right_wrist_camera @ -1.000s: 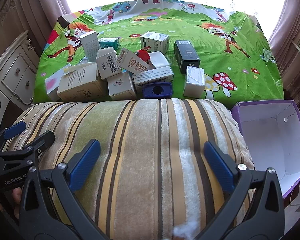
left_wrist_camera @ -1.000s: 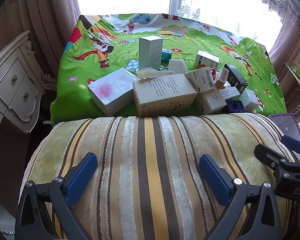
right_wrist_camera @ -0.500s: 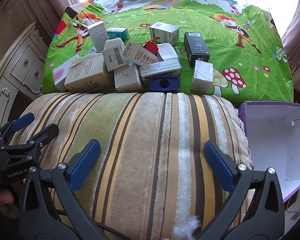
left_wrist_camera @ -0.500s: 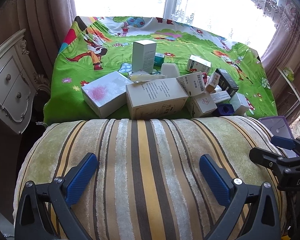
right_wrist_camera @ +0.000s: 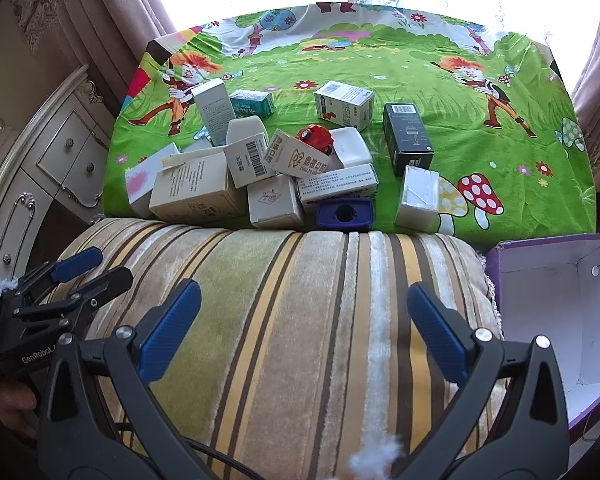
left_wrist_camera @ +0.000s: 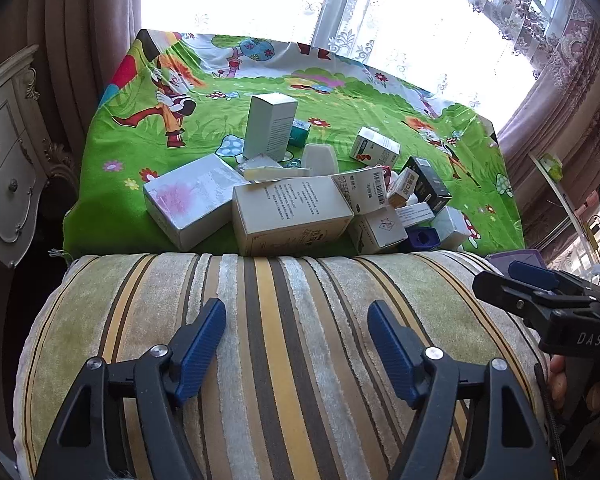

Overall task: Organize rigid objects
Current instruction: 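Grasp the tan narrow box with the right gripper while the left gripper grasps the white square box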

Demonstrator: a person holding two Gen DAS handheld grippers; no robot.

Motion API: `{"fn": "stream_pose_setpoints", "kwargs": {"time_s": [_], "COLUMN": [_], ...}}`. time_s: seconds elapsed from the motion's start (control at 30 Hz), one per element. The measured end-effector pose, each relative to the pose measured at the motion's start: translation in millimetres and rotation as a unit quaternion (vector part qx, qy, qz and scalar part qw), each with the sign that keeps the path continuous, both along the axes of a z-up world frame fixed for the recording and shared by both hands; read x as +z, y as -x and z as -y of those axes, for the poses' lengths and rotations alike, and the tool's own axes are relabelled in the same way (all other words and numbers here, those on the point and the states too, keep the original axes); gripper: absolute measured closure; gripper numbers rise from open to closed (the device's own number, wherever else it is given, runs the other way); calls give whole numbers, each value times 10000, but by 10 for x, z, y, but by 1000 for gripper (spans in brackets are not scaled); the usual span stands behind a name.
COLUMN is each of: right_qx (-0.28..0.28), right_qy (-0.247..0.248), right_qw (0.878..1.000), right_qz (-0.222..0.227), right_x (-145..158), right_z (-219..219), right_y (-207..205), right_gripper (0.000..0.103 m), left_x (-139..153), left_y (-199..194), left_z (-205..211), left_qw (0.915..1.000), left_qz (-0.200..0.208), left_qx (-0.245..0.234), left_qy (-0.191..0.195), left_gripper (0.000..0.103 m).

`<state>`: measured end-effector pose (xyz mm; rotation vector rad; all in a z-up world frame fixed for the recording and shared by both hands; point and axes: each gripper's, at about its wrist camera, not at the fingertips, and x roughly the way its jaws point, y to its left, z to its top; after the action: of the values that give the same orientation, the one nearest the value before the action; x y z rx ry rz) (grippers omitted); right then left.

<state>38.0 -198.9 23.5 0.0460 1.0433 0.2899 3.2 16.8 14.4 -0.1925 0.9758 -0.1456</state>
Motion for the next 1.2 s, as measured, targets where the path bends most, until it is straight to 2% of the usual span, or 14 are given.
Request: {"fn": "stream_pose_setpoints", "kwargs": {"time_s": [0.53,0.8,0.97,1.07,1.2], "right_qx": [-114,-555,-885,-1105,-1134], "right_qy": [218,38,-200,-375,-552], "right_qw": [9996,9984,9957,9928,9908], "right_qz": [119,-80,-156,-264,-493], "right_x": [12,-79,-125,-165,-262], "right_z": [-293,-370,-294,-219,-171], "right_y": [-605,-924,-1039,-1095,-1159], "right_gripper": [0,0,1,5,15], "left_x": [189,271,335,289,185], "left_y": [-442,-913,-1275,-1525,-1840], "left_z": [-117,-224,-221,-215,-222], "left_qw": [9997,9994,9983,9974,9959], "left_qz": [67,64,150,94,-40], "left_qx": [-182,-240,-452,-595,-764], "left_qy": [-121,-231,-332,-399,-483], "left_gripper": [33,33,32,32,32]}}
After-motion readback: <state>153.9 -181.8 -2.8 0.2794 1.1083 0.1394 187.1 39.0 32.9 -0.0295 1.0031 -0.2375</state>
